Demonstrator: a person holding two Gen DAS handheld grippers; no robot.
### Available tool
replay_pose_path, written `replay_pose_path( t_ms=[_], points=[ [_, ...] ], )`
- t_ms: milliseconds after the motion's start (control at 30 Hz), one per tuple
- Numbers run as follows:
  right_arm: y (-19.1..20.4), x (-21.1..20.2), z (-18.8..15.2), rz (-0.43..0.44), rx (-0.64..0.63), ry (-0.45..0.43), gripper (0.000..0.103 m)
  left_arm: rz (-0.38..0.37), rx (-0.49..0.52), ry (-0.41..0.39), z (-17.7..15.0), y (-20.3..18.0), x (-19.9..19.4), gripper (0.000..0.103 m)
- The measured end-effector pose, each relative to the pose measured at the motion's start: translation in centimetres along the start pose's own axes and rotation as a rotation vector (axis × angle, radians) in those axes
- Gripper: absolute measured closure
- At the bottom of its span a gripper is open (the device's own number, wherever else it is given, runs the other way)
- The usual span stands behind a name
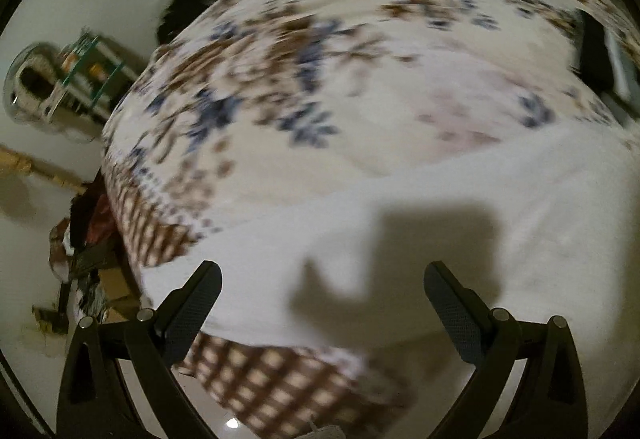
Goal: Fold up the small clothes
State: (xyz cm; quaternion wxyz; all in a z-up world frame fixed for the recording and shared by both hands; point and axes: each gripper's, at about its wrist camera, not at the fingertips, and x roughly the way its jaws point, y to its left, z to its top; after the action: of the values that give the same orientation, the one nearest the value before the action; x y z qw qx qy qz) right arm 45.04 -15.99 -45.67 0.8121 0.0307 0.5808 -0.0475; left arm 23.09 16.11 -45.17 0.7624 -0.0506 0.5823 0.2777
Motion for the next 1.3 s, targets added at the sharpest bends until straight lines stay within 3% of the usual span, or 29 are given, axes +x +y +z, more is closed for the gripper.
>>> replay_pose_path(
  t_ms=[67,133,200,333,400,467,533,700,800,933,1033,1067,1100,1133,1300],
  points=[
    [7.9,2.3,-0.5,0.03,-0.157,0.048,0.092,0.005,-0.054,0.015,0.2,2.9,0.9,0.0],
    [13.1,2.6,-0.8,0.033,-0.269,0.029,0.092,0.01,-0.089,0.018,0.1,4.8,1.3,0.0],
    [16.7,3.2,-1.2,0.033,-0.336,0.033,0.092,0.026,-0.113,0.03,0.0,6.6,1.9,0.0],
    [20.0,5.3,-2.1,0.027,-0.354,0.132,0.088,0.033,-0.152,0.062,-0.2,9.5,3.2,0.0],
    [18.4,4.8,-2.2,0.096,-0.298,0.205,0.075,0.022,-0.187,0.076,-0.5,11.1,3.2,0.0],
    [15.6,3.4,-2.4,0.19,-0.191,0.216,0.044,-0.009,-0.234,0.083,-1.1,13.1,3.2,0.0],
    [12.0,1.9,-3.2,0.199,-0.09,0.193,0.033,-0.037,-0.27,0.103,-2.1,14.9,3.2,0.0],
    [3.5,1.9,-6.7,0.07,0.076,0.296,0.032,-0.093,-0.387,0.187,-5.6,19.5,4.9,0.0],
    [0.1,2.6,-8.8,0.006,0.117,0.333,0.032,-0.165,-0.55,0.233,-7.8,22.9,7.2,0.0],
    [-1.6,3.9,-11.4,-0.053,0.147,0.385,0.032,-0.275,-0.743,0.322,-10.0,25.1,11.6,0.006],
    [-1.7,4.9,-13.0,-0.066,0.174,0.419,0.032,-0.368,-0.845,0.318,-10.4,25.4,13.4,0.009],
    [-1.5,5.0,-13.2,-0.067,0.174,0.418,0.032,-0.391,-0.861,0.296,-10.0,25.2,13.6,0.026],
    [-1.2,5.0,-13.4,-0.067,0.17,0.418,0.032,-0.387,-0.854,0.284,-9.6,25.0,13.5,0.071],
    [-0.7,5.0,-13.6,-0.062,0.161,0.415,0.032,-0.37,-0.827,0.278,-8.8,24.6,13.5,0.089],
    [1.2,4.1,-14.1,-0.12,0.051,0.335,0.032,-0.279,-0.692,0.136,-4.4,24.1,10.1,0.093]
  ],
)
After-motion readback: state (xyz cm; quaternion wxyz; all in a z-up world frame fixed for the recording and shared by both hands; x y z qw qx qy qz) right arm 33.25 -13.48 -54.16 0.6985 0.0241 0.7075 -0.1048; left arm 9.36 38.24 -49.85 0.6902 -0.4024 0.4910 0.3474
